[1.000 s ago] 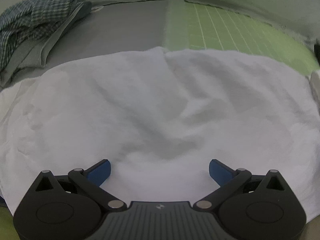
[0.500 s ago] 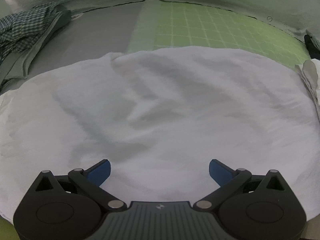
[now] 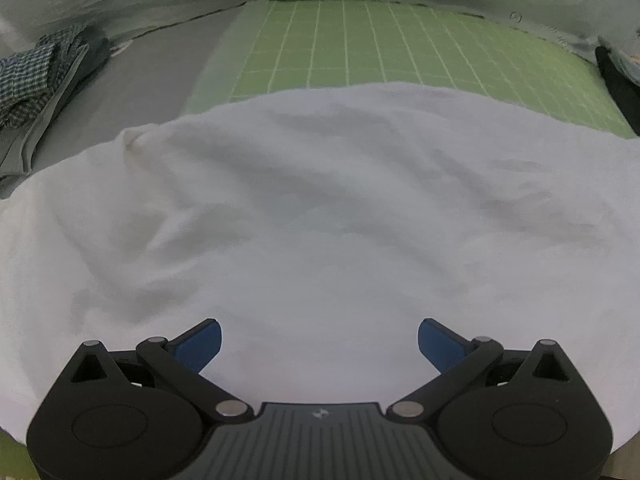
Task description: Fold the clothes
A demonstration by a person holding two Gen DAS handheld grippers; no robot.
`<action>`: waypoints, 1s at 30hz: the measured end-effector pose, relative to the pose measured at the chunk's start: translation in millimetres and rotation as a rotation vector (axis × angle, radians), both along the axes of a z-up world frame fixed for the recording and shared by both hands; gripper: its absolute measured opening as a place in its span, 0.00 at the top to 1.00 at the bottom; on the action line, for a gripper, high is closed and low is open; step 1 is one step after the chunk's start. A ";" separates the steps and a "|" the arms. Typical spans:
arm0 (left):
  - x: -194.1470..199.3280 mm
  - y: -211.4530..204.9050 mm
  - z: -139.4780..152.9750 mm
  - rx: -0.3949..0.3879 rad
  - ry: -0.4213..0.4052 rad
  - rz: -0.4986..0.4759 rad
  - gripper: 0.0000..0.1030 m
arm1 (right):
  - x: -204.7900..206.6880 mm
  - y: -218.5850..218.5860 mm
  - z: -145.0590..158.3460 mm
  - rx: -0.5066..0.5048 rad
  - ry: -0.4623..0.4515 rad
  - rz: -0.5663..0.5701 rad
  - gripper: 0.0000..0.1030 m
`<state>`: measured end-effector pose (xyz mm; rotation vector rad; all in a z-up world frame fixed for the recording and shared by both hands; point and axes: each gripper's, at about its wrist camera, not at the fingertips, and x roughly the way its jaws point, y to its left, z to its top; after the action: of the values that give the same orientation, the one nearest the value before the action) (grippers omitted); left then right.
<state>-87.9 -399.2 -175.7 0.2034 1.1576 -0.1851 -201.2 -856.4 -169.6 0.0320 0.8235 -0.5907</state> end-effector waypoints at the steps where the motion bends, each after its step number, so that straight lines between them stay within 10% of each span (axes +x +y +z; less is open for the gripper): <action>1: -0.3 -2.3 -1.1 0.005 0.005 0.004 0.00 | -0.1 -0.4 -2.7 0.007 -0.014 0.005 0.18; 8: -4.0 -16.7 -5.1 0.036 0.027 0.008 0.00 | 28.7 -15.3 -47.2 0.030 0.091 0.096 0.07; 18: -12.4 -28.7 -8.2 0.055 0.051 0.021 0.00 | 33.3 -57.4 -70.9 0.257 0.008 0.096 0.08; 23: -9.1 -28.1 -8.7 0.024 0.063 0.041 0.00 | 30.6 -44.1 -59.7 0.295 0.010 0.204 0.65; 30: 2.4 -19.3 -0.5 0.046 0.025 0.014 0.00 | 15.7 -19.1 -16.0 0.427 -0.195 0.141 0.80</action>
<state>-85.4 -418.5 -176.3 0.2341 1.1890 -0.1492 -185.5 -875.6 -185.6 0.4120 0.7426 -0.2658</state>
